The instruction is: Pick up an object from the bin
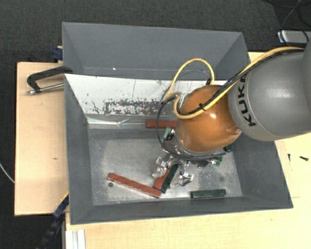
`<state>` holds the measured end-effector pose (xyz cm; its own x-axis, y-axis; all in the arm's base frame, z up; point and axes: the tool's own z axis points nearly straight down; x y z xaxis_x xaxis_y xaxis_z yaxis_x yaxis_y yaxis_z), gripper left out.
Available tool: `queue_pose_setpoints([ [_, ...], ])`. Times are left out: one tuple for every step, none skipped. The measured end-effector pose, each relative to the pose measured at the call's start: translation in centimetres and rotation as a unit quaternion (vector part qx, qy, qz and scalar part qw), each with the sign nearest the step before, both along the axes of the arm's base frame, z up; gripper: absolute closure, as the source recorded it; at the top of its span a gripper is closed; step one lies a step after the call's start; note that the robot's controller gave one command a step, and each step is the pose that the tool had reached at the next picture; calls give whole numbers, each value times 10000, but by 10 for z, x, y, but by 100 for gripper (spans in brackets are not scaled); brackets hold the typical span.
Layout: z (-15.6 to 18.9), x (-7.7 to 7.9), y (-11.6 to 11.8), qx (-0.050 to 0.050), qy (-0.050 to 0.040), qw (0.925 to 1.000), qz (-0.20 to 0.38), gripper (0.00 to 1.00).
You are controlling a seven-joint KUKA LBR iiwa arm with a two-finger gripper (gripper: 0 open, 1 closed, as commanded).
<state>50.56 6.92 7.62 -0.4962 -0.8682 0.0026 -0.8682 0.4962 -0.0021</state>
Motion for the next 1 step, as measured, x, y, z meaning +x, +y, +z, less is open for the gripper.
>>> queue_pose_setpoints([
  [160,21,14,34,-33,9994,349,100],
])
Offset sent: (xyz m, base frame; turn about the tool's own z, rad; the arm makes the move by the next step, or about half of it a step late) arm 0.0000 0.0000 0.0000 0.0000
